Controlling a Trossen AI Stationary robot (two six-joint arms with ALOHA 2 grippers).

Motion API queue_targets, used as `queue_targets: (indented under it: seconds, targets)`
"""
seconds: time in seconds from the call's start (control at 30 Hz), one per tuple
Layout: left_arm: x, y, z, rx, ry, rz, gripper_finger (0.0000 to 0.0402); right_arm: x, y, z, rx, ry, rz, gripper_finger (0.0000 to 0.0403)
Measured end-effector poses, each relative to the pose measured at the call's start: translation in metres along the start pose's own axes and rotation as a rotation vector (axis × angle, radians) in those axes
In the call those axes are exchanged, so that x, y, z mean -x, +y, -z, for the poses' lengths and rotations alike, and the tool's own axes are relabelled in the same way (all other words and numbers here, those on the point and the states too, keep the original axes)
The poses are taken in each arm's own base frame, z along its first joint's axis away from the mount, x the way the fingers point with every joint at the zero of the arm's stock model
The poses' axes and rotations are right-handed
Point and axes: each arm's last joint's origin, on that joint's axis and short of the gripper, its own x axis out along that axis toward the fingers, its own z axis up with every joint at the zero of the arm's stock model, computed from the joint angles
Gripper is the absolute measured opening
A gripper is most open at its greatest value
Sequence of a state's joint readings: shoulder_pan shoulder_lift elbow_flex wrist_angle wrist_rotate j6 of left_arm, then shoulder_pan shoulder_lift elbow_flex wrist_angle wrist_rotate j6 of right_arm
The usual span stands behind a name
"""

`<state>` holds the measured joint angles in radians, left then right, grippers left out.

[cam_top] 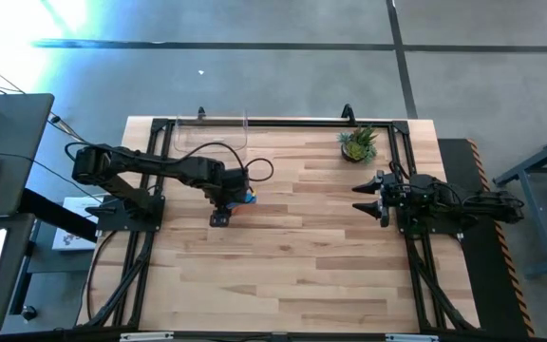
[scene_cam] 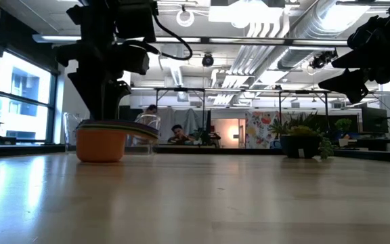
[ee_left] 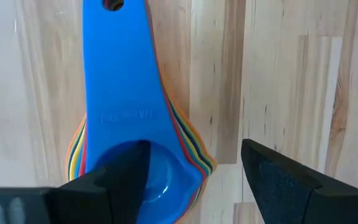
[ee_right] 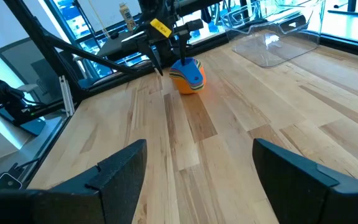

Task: Nest measuring cups in basket
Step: Put the stacked colored measuring cups into the transparent bin

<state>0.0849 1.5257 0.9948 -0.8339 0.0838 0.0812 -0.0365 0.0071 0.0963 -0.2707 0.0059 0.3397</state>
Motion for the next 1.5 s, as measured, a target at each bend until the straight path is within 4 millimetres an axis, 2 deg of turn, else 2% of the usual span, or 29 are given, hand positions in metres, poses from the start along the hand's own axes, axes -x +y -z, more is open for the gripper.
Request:
queue_targets:
  seconds: [0.17, 0.37, 0.63, 0.93, 1.2, 1.5]
  targets:
    - [0.004, -0.001, 0.001, 0.027, -0.002, 0.007, 0.0244, 0.0, 0.0, 0.0, 0.0, 0.0, 0.0, 0.0284]
    - [0.024, -0.001, 0.002, 0.039, -0.073, -0.039, 0.0244, 0.0, 0.0, 0.0, 0.0, 0.001, 0.0, 0.0284]
    - [0.036, 0.006, -0.017, -0.016, -0.257, -0.173, 0.0244, 0.0, 0.0, 0.0, 0.0, -0.001, 0.0, 0.0284]
    - [0.027, 0.022, -0.019, 0.044, -0.215, -0.155, 0.0252, 0.0, 0.0, 0.0, 0.0, 0.0, 0.0, 0.0284]
    - [0.016, 0.022, -0.021, 0.048, -0.182, -0.127, 0.0293, 0.0, 0.0, 0.0, 0.0, -0.001, 0.0, 0.0284]
    - [0.015, 0.015, -0.021, 0.041, -0.171, -0.084, 0.0299, 0.0, 0.0, 0.0, 0.0, -0.001, 0.0, 0.0284]
